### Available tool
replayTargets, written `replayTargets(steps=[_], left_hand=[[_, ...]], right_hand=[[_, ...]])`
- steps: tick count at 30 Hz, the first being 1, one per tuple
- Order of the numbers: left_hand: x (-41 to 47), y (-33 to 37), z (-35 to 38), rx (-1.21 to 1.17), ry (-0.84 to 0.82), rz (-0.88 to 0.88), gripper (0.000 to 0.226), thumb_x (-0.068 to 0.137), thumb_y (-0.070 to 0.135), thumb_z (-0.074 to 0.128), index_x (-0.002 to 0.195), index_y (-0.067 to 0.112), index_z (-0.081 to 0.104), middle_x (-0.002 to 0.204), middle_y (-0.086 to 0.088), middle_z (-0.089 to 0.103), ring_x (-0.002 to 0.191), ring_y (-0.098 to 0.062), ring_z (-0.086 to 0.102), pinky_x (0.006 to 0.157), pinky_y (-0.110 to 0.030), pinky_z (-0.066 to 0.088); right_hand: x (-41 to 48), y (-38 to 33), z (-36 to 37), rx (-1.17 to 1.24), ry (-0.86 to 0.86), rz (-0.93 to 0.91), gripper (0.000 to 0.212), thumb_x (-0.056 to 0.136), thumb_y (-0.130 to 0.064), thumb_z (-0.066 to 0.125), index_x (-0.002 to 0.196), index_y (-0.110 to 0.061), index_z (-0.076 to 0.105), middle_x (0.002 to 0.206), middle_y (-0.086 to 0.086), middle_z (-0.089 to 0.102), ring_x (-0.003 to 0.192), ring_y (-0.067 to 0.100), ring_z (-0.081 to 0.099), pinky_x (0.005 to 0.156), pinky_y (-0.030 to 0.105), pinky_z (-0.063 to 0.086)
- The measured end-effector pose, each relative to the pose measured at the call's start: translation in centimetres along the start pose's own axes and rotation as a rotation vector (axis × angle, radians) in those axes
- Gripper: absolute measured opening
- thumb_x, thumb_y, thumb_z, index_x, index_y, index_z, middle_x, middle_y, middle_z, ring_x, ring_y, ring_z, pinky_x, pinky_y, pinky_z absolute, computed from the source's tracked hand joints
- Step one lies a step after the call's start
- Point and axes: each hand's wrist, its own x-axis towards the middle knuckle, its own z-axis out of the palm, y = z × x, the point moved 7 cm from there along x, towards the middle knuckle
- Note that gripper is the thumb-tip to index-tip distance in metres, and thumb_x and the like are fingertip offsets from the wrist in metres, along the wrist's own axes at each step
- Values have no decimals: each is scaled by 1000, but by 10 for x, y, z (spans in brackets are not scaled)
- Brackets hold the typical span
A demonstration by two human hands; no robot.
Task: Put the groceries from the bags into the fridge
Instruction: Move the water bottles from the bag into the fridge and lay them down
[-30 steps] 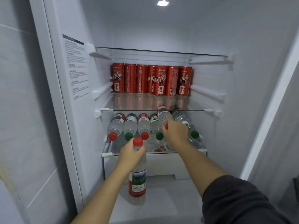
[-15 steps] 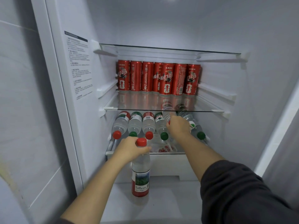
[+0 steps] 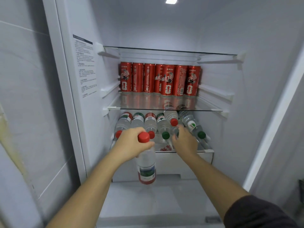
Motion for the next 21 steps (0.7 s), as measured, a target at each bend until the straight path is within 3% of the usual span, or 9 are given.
replayTargets(steps=[3,6,12,16,21], left_hand=[[-11,38,-36,19,176,134,21,76,38,79,84,29,61,78,10,63,73,-6,58,61,-16,42],[-24,64,-46,-35,254,255,23,76,38,78,91,30,62,81,13,65,76,-3,58,67,-12,42],[-32,75,-19,84,366,566,31,81,38,72,104,19,62,98,8,63,87,-7,57,78,-20,50],[-17,57,12,295,425,737,33,82,30,74,108,17,57,91,-2,60,79,-18,58,69,-25,54],[17,32,41,459,396,755,32,77,20,82,101,12,62,82,-3,57,69,-19,55,54,-25,51]], right_hand=[[-11,16,1,-92,5,-71,17,93,-24,52,103,-16,63,95,1,63,83,19,56,63,27,32],[-21,26,10,-141,-84,-168,25,95,-22,49,84,-12,69,89,2,62,78,18,53,63,26,29],[-16,35,9,-149,-152,-122,25,95,-20,48,87,-15,71,93,3,63,74,15,45,60,25,29],[-16,36,10,-134,-215,-95,21,95,-21,52,92,-17,71,96,1,64,77,16,53,64,23,35],[-11,33,7,-177,-323,-87,20,95,-19,54,92,-20,74,96,0,65,87,21,60,68,26,42]])
